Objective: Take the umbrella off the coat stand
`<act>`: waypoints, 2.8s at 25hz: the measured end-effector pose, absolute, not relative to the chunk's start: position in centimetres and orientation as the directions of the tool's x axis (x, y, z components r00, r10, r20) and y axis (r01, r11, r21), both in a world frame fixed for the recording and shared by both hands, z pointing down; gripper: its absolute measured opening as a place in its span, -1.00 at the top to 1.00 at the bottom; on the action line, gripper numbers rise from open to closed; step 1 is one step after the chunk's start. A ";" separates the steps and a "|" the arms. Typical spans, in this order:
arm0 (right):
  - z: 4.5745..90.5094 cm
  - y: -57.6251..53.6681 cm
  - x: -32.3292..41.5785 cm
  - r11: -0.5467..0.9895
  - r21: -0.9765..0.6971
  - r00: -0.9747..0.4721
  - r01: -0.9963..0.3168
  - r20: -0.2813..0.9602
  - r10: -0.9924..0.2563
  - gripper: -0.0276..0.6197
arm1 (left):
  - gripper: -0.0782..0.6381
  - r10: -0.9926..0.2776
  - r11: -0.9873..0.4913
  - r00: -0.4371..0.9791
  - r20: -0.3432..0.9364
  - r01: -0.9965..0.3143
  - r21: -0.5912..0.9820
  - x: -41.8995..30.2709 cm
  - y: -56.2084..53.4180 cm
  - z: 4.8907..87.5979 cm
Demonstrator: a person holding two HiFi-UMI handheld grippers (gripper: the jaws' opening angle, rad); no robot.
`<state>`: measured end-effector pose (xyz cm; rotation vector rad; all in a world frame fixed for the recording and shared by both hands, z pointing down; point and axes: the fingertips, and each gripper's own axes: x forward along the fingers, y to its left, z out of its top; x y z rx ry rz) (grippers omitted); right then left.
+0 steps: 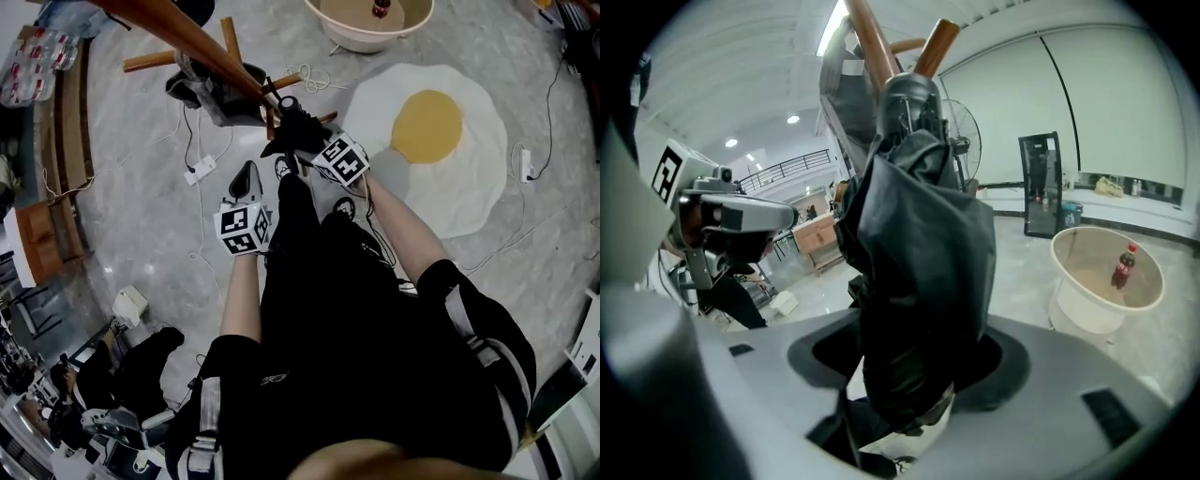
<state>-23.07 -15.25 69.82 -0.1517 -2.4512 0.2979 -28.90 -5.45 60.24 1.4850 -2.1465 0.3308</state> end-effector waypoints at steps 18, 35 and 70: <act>67.1 -16.8 -20.9 0.973 -0.227 -0.819 -0.033 0.564 0.104 0.11 | 0.78 -0.830 0.317 -0.239 0.504 -0.945 0.075 -26.4 -7.5 59.2; 65.1 -19.4 -17.6 0.969 -0.214 -0.845 -0.122 0.534 0.012 0.11 | 0.78 -0.849 0.233 -0.165 0.502 -0.970 0.075 -23.7 -10.3 59.0; 64.2 -22.2 5.4 0.682 -0.276 -0.698 -0.677 0.534 -0.477 0.11 | 0.78 -0.784 -0.232 0.264 0.562 -0.964 0.129 -8.7 -17.8 60.9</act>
